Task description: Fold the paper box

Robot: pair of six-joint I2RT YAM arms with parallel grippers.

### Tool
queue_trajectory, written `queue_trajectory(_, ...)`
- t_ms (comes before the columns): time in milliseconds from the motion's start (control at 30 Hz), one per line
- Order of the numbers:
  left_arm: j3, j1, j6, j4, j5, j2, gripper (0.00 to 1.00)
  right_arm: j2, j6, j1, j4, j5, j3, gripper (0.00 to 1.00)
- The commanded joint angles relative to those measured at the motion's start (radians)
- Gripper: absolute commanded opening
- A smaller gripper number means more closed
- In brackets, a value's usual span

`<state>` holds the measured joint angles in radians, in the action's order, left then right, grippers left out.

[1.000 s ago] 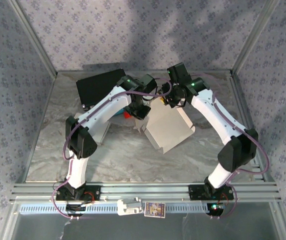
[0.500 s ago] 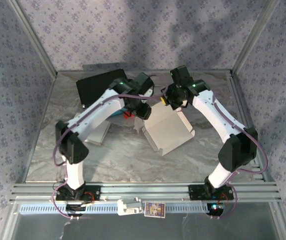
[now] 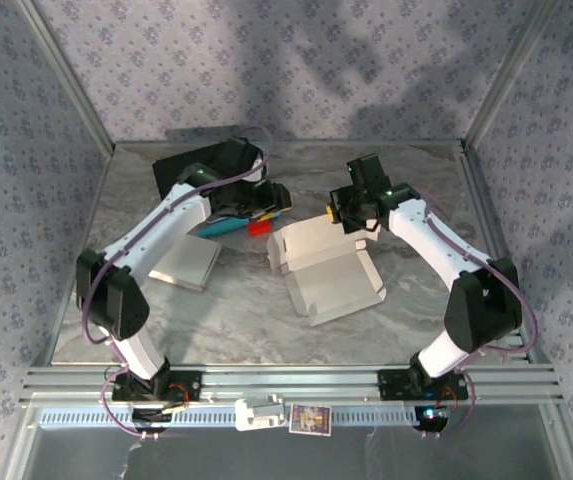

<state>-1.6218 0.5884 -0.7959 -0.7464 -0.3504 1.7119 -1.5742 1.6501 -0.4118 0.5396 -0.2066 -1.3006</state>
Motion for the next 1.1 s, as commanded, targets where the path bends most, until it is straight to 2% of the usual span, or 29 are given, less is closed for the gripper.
queue_trajectory(0,-0.024,0.015,-0.059,0.032,-0.048,0.033,0.48,0.035,0.044,0.005,-0.043,-0.006,0.013,0.00)
queue_trajectory(400,-0.018,0.036,-0.064,0.004,-0.030,0.056,0.48,0.038,0.051,0.021,-0.053,-0.019,0.030,0.00)
queue_trajectory(667,0.031,0.045,-0.096,0.059,-0.048,0.045,0.48,0.031,0.060,0.020,-0.062,-0.028,0.032,0.00)
queue_trajectory(933,0.041,0.046,-0.112,0.126,-0.017,0.039,0.48,0.045,0.073,0.008,-0.074,-0.017,0.057,0.00)
queue_trajectory(1067,0.081,0.024,-0.098,0.125,0.015,0.002,0.52,0.054,0.052,0.019,-0.100,-0.019,0.094,0.00)
